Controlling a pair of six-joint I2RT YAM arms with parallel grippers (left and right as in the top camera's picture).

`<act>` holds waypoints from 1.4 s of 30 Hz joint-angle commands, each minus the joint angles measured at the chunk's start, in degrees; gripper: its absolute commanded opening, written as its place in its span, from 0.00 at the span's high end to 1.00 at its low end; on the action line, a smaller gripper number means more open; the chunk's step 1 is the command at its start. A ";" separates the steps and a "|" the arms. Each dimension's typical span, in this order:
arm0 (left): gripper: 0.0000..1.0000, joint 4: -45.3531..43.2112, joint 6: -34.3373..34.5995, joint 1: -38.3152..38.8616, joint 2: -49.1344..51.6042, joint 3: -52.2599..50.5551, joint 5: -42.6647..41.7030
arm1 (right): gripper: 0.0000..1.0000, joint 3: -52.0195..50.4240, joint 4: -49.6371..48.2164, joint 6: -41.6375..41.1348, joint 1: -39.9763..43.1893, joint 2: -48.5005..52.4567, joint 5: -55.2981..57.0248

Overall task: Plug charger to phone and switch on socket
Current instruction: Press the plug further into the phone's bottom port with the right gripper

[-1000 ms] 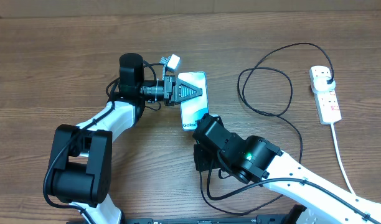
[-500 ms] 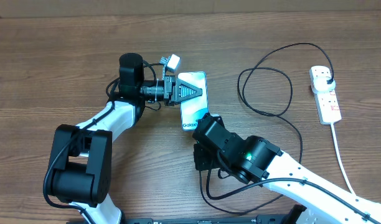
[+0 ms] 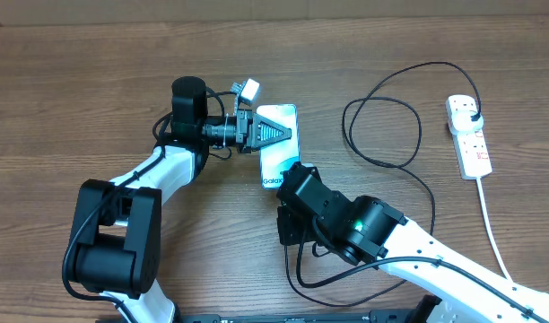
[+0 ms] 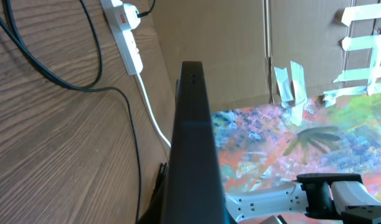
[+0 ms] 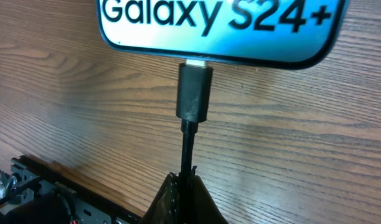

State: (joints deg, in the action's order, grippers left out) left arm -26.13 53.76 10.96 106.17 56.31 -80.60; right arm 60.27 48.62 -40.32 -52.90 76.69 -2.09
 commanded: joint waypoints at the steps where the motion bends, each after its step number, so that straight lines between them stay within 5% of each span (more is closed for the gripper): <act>1: 0.96 -0.20 -1.53 0.31 -0.04 1.16 -3.72 | 0.96 1.64 -1.05 -0.17 0.26 -0.04 3.43; 7: 0.96 -0.17 -1.49 0.33 -0.04 1.16 -5.03 | 0.96 1.64 -3.15 -0.15 0.26 -0.04 4.00; 17: 0.96 -0.15 -1.49 0.31 -0.04 1.16 -4.74 | 0.69 1.62 -3.39 -0.42 0.26 -0.04 3.98; 42: 0.96 -0.15 -1.03 0.31 -0.04 1.16 -4.52 | 0.82 -0.17 -6.14 -4.52 0.15 0.87 4.79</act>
State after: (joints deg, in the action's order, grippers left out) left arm -26.09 53.56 10.90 106.17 56.45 -83.37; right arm 60.34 42.89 -42.74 -52.86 76.73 1.93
